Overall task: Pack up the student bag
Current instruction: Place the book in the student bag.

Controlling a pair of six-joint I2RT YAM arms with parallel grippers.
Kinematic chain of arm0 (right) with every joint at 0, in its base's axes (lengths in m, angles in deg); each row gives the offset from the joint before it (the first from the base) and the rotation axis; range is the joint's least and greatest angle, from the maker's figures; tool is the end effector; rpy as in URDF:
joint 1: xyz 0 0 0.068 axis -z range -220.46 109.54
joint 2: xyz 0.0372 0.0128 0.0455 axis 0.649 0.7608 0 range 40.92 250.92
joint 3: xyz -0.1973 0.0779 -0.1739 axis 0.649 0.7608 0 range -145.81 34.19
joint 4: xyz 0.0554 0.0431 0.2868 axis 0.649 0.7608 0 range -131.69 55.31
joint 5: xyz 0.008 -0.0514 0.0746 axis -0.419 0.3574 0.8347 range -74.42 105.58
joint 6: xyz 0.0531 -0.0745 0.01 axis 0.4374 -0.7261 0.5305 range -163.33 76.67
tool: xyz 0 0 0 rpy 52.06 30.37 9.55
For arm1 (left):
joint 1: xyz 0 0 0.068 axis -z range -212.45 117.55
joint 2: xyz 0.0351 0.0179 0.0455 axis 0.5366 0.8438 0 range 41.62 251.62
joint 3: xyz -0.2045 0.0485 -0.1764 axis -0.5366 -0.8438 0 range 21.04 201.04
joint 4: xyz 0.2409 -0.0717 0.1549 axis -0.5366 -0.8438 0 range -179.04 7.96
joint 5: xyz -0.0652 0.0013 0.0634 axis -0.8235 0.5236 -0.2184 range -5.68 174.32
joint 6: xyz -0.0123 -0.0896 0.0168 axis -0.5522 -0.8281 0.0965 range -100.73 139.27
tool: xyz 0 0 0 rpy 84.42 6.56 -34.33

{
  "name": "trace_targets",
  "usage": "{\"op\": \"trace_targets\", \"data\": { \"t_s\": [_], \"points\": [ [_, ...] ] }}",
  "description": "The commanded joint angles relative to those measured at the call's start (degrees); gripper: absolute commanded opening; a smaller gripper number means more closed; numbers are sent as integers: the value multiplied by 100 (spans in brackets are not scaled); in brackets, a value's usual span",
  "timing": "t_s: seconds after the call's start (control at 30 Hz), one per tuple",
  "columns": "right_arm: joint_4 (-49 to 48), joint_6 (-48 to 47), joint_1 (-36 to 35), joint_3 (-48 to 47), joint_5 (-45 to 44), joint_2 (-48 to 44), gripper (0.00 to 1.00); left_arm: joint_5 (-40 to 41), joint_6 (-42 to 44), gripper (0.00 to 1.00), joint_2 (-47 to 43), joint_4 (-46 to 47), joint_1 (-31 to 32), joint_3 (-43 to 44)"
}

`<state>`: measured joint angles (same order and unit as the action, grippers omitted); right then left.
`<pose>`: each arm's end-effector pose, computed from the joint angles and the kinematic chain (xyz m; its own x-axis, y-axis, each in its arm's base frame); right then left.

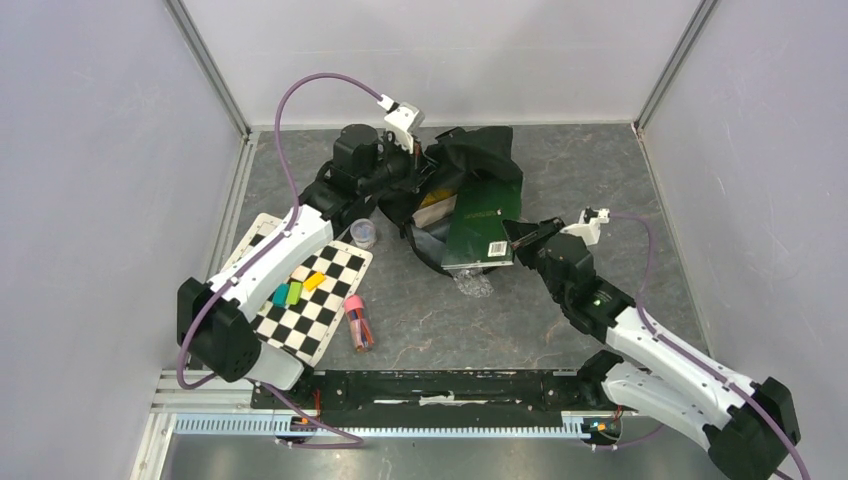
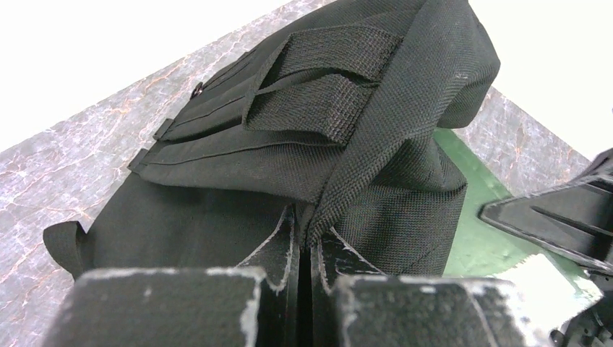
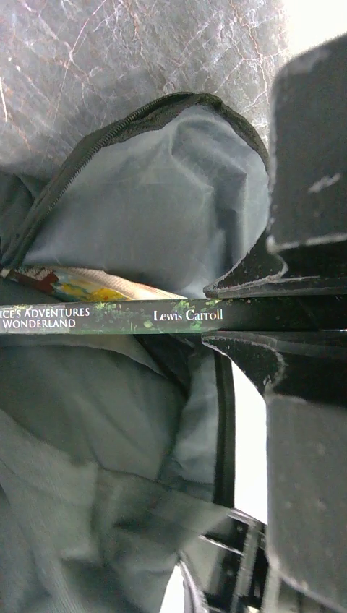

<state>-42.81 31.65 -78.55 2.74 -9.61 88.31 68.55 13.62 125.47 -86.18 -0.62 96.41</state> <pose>0.2347 0.1391 0.2515 -0.2785 0.8922 -0.3556 0.1338 0.4027 0.9055 0.3518 -0.2448 0.3621 -0.2569 0.0481 -0.9652 0.7111 0.6858 -0.1550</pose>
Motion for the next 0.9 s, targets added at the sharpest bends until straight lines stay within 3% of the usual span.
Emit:
{"op": "trace_targets", "data": {
  "t_s": [0.0,0.67,0.87],
  "points": [
    [-857,779,29,-480,-653,302,0,-432,-270,2,-437,809,-13,5],
    [-915,1566,91,-2358,-1486,2620,0,-708,-361,2,-591,1038,-28,-270],
    [-943,1532,-193,-2735,-1602,3050,0,-611,-589,2,-485,1117,-27,-216]
  ]
}}
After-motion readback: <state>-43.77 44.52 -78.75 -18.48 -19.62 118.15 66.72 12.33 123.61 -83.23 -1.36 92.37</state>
